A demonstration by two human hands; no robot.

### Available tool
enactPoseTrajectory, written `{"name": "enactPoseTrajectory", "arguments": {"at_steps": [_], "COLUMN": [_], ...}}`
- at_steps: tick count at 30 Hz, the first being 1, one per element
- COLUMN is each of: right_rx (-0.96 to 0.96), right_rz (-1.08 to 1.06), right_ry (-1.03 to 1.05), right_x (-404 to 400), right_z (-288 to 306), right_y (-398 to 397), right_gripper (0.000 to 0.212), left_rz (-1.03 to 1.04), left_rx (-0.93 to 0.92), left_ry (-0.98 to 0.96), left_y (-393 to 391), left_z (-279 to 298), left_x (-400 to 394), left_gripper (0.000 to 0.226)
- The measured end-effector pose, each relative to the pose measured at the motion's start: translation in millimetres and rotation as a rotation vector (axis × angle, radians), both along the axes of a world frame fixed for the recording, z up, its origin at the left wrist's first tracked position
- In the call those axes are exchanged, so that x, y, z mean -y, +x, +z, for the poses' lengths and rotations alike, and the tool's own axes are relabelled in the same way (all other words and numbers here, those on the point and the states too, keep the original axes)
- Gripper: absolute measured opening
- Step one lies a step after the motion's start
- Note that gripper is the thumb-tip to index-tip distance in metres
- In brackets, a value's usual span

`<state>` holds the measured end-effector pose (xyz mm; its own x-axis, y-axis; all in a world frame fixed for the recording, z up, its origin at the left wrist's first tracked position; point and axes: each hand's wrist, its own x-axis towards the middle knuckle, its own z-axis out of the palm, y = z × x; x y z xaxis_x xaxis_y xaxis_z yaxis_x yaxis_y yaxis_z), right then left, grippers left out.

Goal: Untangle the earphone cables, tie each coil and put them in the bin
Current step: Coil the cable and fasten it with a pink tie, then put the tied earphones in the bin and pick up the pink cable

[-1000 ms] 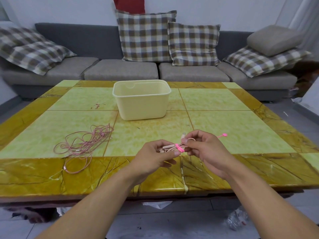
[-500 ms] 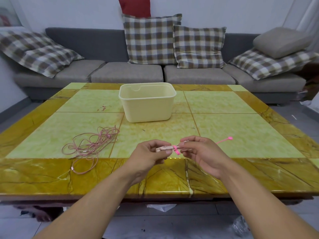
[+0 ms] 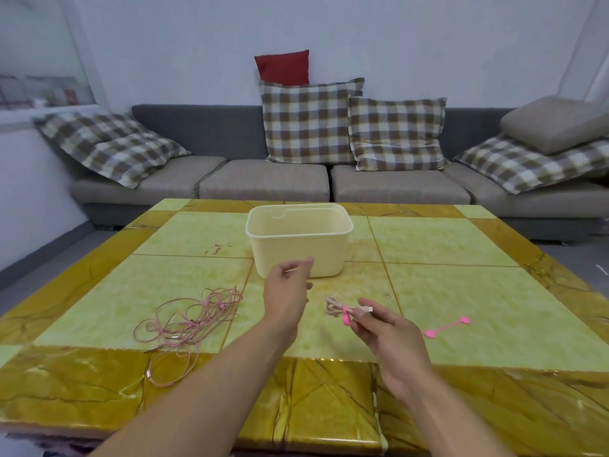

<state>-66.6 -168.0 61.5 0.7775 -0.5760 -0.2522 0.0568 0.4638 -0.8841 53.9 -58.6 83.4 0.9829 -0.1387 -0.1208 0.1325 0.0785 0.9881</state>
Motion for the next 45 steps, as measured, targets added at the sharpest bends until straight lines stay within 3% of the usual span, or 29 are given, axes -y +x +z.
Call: {"name": "enactPoseTrajectory", "arguments": {"at_steps": [5,7,14,19,26,29,33,36,41,45], "right_rx": [0.013,0.008,0.086,0.217,0.257,0.212,0.033,-0.071,-0.298,-0.439], "right_rz": [-0.011,-0.014,-0.033,-0.014,0.009,0.035,0.081,0.127,0.161,0.151], "right_ry": [0.118,0.097,0.024,0.183,0.208,0.043,-0.456,-0.753,-0.966,-1.159], "right_x": [0,-1,10,9,5,3,-2,1,15,30], "right_z": [-2,0,5,14,25,27,33,43,33,20], "right_y": [6,5,5,1,-3,-2,6,17,46,61], "right_gripper": [0.029,0.029,0.031,0.036,0.041,0.034,0.021,0.024,0.041,0.029], "left_rz": [-0.041,-0.057,-0.002,-0.016,-0.076,-0.162,-0.235,-0.238,-0.225,-0.230], "left_rx": [-0.297,-0.360,-0.394,-0.392,-0.400,-0.422,-0.436,-0.436,-0.463,-0.471], "left_ry": [-0.032,-0.060,0.031,-0.008,-0.078,-0.115,-0.106,-0.103,-0.130,-0.129], "left_y": [55,70,88,39,-39,-64,-83,-85,-85,-85], "left_z": [31,30,16,-27,-39,-30,-26,-29,-32,-34], "left_x": [27,25,13,-5,-25,-32,-38,-41,-40,-42], "left_gripper": [0.064,0.068,0.019,0.025,0.014,0.011,0.006,0.009,0.012,0.015]}}
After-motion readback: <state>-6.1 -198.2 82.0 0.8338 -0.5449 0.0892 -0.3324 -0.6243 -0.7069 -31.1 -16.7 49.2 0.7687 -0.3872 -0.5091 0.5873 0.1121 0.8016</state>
